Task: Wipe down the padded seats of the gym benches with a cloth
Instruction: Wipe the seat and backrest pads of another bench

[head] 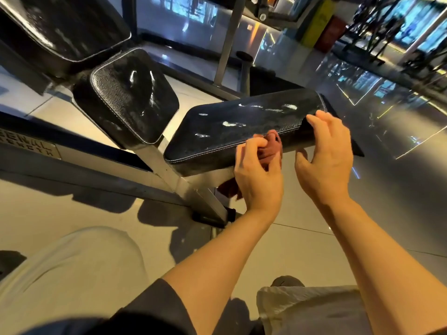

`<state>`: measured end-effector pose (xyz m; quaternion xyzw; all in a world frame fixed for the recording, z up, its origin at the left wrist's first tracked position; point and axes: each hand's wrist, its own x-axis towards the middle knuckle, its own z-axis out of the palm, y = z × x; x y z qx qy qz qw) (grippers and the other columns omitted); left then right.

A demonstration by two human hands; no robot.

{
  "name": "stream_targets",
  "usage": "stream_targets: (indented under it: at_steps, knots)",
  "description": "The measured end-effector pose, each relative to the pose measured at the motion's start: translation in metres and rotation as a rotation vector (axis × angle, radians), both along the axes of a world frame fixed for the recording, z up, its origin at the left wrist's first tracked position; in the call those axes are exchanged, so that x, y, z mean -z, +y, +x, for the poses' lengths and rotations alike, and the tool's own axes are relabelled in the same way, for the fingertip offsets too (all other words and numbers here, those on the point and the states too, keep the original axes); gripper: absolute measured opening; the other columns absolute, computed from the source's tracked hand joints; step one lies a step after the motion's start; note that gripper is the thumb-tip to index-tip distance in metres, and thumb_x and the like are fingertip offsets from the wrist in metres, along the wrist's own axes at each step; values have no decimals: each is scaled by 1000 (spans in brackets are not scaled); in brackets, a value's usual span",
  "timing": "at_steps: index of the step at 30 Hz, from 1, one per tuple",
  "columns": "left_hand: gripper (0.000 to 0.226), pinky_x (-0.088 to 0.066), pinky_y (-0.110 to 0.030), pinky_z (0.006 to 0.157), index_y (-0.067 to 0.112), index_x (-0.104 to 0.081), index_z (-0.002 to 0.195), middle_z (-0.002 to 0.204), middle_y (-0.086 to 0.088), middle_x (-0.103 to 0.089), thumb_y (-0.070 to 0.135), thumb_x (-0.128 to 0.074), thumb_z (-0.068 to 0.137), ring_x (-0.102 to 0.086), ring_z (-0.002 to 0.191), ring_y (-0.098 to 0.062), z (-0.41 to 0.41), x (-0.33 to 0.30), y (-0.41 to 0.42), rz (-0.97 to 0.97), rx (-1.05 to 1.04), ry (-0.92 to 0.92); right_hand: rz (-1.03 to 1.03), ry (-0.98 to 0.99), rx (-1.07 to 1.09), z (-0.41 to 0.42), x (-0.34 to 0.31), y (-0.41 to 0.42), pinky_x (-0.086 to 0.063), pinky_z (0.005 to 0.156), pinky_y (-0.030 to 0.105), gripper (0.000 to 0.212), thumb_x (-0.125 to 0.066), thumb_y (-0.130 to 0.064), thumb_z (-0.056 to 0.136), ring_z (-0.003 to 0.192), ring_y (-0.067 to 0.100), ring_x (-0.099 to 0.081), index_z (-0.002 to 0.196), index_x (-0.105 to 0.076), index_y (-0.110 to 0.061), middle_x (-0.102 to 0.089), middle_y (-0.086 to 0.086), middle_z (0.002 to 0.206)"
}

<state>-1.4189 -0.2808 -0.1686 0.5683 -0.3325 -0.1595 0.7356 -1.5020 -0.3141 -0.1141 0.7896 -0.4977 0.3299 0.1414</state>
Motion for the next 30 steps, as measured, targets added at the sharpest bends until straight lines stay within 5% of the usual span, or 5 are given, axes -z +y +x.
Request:
stream_targets:
  at_steps: [6,18,21,27,30]
  knots:
    - [21,-45,-6,84,8,-58,104,110,-9,-56,11,-69,87,-59,98,-18,6,3,-8,-52,-164,0,107,-84,-75,-30,-6,-6,-16,100,5,61,-58,7,84,136,23,-37,141,-46,-12,-45,8,146]
    - [24,-42,-1,74,13,-57,98,103,0,-56,11,-74,81,-53,89,-3,-55,-29,-30,-65,-80,-176,184,-184,-282,-56,0,-11,-32,105,18,59,-60,-12,86,127,4,-38,142,-44,-19,-50,1,141]
    - [24,-43,-2,75,15,-56,99,105,1,-55,10,-73,82,-55,92,-3,-59,-34,-29,-109,27,-126,166,-282,-328,-65,-1,-10,-51,91,25,54,-61,-23,83,109,5,-53,136,-50,-18,-58,-4,124]
    - [26,-51,-18,77,15,-52,107,106,-8,-59,27,-55,84,-61,96,-15,-57,-48,-8,-154,513,159,133,-385,-404,-63,-3,-7,-50,85,17,50,-64,-16,90,108,-1,-53,137,-49,-27,-55,-11,121]
    - [24,-51,-19,82,12,-54,112,104,-1,-63,21,-56,90,-63,98,-10,-44,-50,5,-97,637,-42,102,-434,-353,-63,-5,-4,-45,83,8,43,-66,-4,87,102,-8,-50,125,-58,-23,-56,-7,113]
